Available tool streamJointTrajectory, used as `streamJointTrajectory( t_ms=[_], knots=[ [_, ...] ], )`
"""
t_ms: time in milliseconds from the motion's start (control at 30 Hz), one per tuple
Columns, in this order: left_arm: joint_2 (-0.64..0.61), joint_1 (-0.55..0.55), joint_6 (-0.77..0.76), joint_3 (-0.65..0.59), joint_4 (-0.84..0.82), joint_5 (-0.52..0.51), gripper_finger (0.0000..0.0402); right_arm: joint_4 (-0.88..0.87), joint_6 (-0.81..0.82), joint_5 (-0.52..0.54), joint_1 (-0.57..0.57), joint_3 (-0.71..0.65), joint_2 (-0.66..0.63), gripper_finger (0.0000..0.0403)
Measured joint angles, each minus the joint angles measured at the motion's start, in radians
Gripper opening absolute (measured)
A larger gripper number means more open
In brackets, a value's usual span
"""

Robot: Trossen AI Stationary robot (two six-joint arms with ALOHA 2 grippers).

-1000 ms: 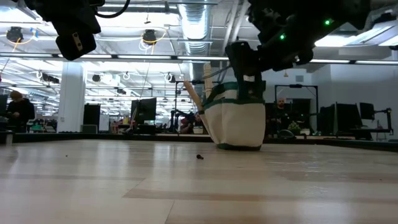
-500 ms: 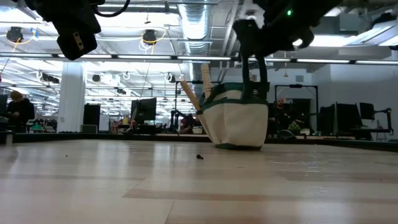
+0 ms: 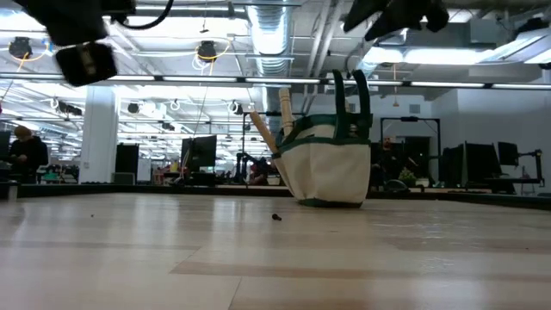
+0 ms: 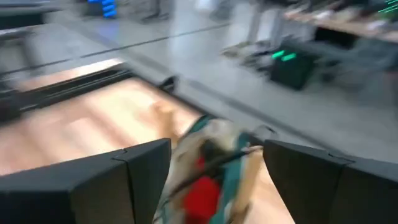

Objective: Pick & Place Garden tools in Gardening bag
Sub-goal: Put the trowel into the gardening bag

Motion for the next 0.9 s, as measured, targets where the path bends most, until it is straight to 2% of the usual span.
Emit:
streamJointTrajectory(
  t_ms=[100,200,267,400,567,600,667,767,900],
  knots=[
    [0.0,0.0,-0.074,0.0,-0.068,0.079,0.0001,-0.01,-0.04,-0.166,0.004,0.0,-0.078,0.0248],
    [0.0,0.0,-0.148,0.0,-0.116,0.086,0.0001,-0.034,-0.053,-0.336,-0.016,0.001,-0.127,0.0239],
    [0.0,-0.001,-0.192,0.0,-0.124,0.087,0.0001,-0.065,-0.118,-0.405,-0.023,0.001,-0.136,0.0222],
    [0.0,-0.026,-0.283,0.0,-0.131,0.098,0.0001,-0.177,-0.217,-0.503,-0.03,0.001,-0.161,0.016],
    [0.0,-0.077,-0.44,0.0,-0.133,0.11,0.0001,-0.515,-0.095,-0.539,-0.106,-0.002,-0.194,0.0079],
    [0.0,-0.087,-0.468,0.0,-0.133,0.103,0.0001,-0.54,-0.093,-0.537,-0.124,-0.001,-0.194,0.0066],
    [0.0,-0.103,-0.523,0.0,-0.131,0.071,0.0001,-0.546,-0.135,-0.55,-0.16,-0.02,-0.193,0.0041],
    [0.0,-0.127,-0.592,0.0,-0.127,0.006,0.0001,-0.454,-0.248,-0.642,-0.208,-0.094,-0.19,0.0009],
    [0.0,-0.176,-0.664,0.0,-0.123,-0.035,0.0001,-0.332,-0.279,-0.696,-0.228,-0.184,-0.192,0.0014]
  ],
)
